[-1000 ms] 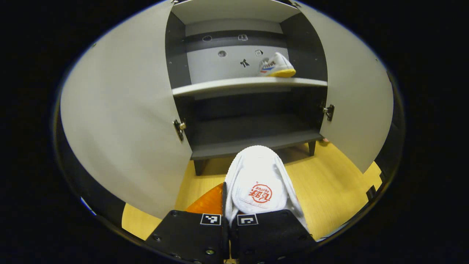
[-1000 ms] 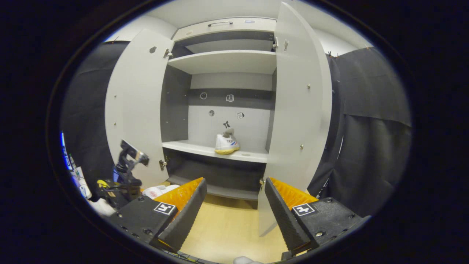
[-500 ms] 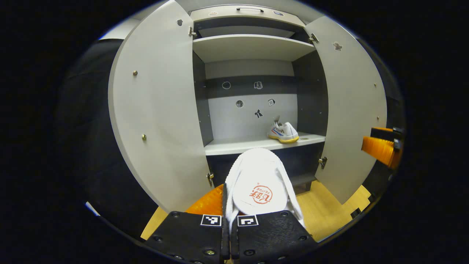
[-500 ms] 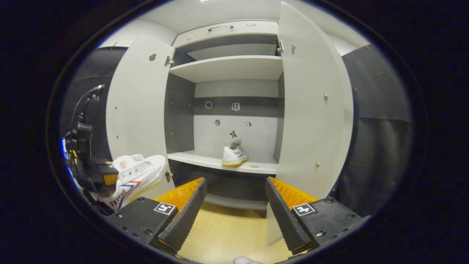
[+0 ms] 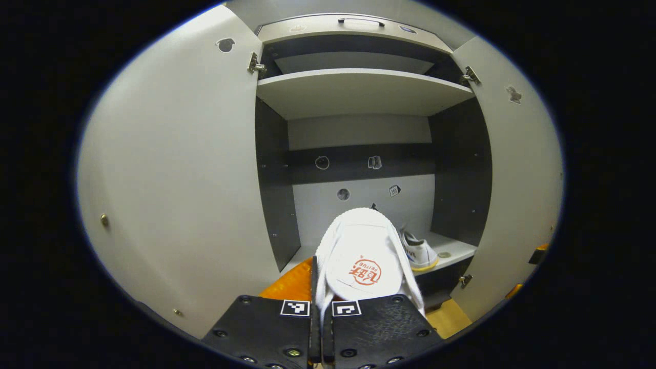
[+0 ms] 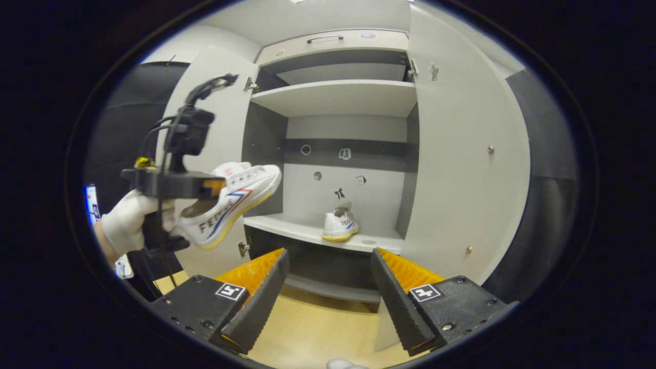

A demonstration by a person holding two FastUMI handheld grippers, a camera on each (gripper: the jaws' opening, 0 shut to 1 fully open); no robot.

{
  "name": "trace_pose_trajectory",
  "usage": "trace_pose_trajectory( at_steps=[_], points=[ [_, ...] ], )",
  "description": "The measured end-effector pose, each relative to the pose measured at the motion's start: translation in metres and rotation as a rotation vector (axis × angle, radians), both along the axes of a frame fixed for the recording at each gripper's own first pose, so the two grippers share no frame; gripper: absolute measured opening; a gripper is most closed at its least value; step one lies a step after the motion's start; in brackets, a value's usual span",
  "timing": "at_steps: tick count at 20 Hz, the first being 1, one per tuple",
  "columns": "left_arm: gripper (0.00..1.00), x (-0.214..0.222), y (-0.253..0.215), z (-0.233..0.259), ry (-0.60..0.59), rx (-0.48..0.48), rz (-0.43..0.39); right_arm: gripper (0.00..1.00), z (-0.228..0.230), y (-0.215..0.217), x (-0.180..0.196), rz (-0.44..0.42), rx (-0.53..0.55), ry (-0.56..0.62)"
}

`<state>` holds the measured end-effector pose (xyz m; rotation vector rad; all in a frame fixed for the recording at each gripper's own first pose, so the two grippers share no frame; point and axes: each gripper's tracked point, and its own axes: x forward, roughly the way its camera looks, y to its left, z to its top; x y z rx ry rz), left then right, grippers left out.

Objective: Grab one shoe with the right hand and put it into the shoe cabinet, grab the other shoe with the left hand and put it into the shoe cabinet; then close the right door with the right hand and the left door with the left hand.

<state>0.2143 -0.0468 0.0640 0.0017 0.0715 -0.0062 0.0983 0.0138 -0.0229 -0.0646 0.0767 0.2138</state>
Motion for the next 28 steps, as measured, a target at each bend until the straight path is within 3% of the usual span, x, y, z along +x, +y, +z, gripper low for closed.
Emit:
trace_pose_trajectory(
  at_steps=[5, 9, 12, 17, 23, 25, 28],
  points=[
    [0.02, 0.086, -0.015, 0.016, -0.022, -0.009, 0.017, 1.00, 0.003, -0.007, 0.007, 0.024, -0.025, 0.000],
    [0.01, 0.143, -0.020, 0.004, 0.034, -0.010, 0.036, 1.00, 0.000, -0.010, 0.010, 0.032, -0.037, 0.014],
    [0.02, 0.173, -0.034, -0.031, 0.109, 0.024, 0.032, 1.00, -0.004, -0.013, 0.009, 0.031, -0.044, 0.020],
    [0.02, 0.194, -0.035, -0.086, 0.259, 0.062, 0.020, 1.00, -0.013, -0.016, 0.009, 0.029, -0.040, 0.058],
    [0.00, 0.199, -0.032, -0.112, 0.375, 0.072, -0.005, 1.00, -0.019, -0.016, 0.007, 0.031, -0.025, 0.085],
    [0.14, 0.196, -0.038, -0.118, 0.406, 0.043, -0.030, 1.00, -0.019, -0.017, 0.007, 0.029, -0.024, 0.086],
    [0.12, 0.194, -0.037, -0.109, 0.380, 0.029, -0.049, 1.00, -0.019, -0.018, 0.006, 0.025, -0.021, 0.086]
  ],
)
